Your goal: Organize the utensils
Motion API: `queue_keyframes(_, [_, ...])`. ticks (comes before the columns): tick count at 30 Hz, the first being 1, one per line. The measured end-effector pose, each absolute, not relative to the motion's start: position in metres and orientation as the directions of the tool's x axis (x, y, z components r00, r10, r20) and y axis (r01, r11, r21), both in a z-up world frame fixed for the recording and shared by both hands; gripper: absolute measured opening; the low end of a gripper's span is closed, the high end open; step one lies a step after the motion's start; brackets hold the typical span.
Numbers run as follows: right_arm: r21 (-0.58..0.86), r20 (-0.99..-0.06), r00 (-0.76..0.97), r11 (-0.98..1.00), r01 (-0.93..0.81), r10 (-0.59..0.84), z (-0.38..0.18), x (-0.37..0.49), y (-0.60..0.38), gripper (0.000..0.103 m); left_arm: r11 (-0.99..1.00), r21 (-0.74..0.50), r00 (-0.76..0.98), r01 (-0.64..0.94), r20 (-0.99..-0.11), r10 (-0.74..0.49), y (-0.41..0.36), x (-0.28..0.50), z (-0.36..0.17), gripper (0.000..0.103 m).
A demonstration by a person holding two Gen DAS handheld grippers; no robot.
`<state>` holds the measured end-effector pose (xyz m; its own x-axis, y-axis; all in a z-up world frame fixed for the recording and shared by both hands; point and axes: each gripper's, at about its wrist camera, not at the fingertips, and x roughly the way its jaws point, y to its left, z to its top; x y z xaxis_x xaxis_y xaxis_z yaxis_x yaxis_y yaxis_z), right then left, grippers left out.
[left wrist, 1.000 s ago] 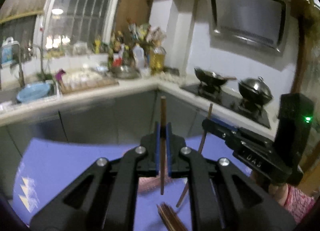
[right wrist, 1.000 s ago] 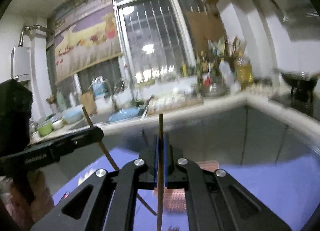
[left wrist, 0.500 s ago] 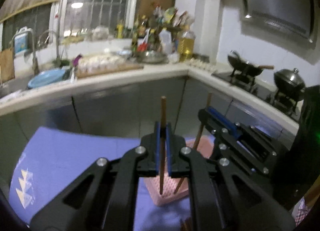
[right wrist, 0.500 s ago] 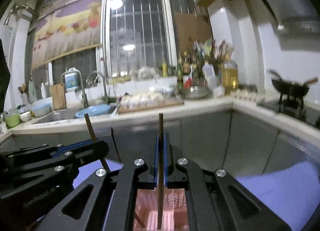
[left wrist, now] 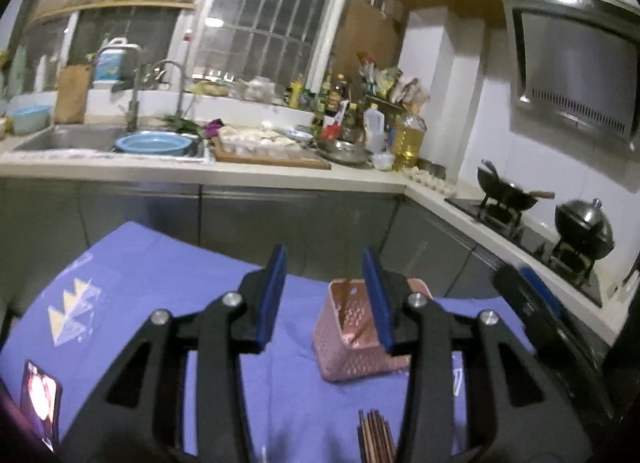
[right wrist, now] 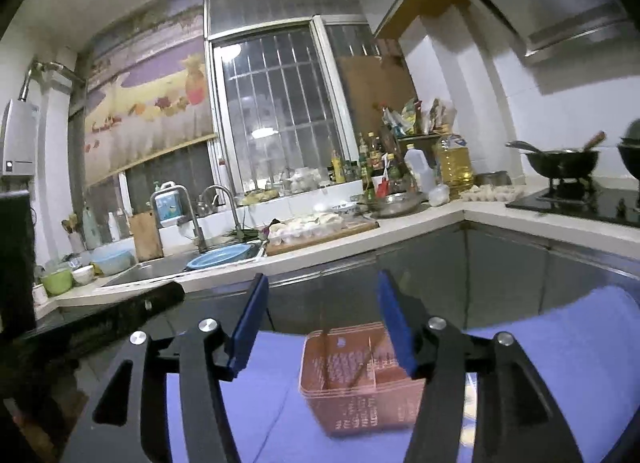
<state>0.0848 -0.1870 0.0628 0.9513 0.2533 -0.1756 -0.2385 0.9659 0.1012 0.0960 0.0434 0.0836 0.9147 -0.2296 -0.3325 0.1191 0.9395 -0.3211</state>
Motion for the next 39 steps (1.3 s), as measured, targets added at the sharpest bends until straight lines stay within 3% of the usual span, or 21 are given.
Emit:
queue_keyframes(2, [0.114, -0.190, 0.947, 0.964, -0.240, 0.258, 0.051, 0.064, -0.193, 0.057, 0.939, -0.327, 0.911, 0.109, -0.345, -0.226, 0.051, 0.083, 0.074, 0.038])
queue_keyframes(6, [0.050, -0.361, 0.909, 0.977, -0.205, 0.209, 0.003, 0.032, -0.199, 0.057, 0.945, -0.308, 0.864, 0.109, -0.441, -0.244, 0.055, 0.064, 0.036, 0.038])
queue_keyframes(10, [0.049, -0.579, 0.800, 0.986, -0.162, 0.160, -0.050, 0.028, -0.210, 0.037, 0.946, -0.280, 0.759, 0.160, -0.578, -0.300, 0.038, 0.058, -0.015, 0.038])
queue_keyframes(15, [0.093, -0.734, 0.663, 0.989, -0.116, 0.147, -0.094, 0.023, -0.223, 0.032, 0.905, -0.365, 0.571, 0.219, -0.704, -0.422, 0.011, 0.058, -0.069, 0.038])
queue_keyframes(26, [-0.001, -0.792, 0.599, 0.980, -0.198, 0.120, -0.117, 0.015, -0.202, 0.032, 0.884, -0.350, 0.441, 0.310, -0.771, -0.460, -0.041, 0.058, -0.095, 0.036])
queue_keyframes(29, [-0.056, -0.786, 0.614, 0.979, -0.197, 0.079, -0.116, 0.016, -0.203, 0.032, 0.899, -0.312, 0.434, 0.307, -0.795, -0.424, -0.050, 0.061, -0.102, 0.035])
queue_keyframes(39, [-0.031, -0.786, 0.611, 0.983, -0.182, 0.088, -0.117, 0.018, -0.211, 0.032, 0.934, -0.177, 0.481, 0.309, -0.818, -0.314, -0.074, 0.061, -0.101, 0.031])
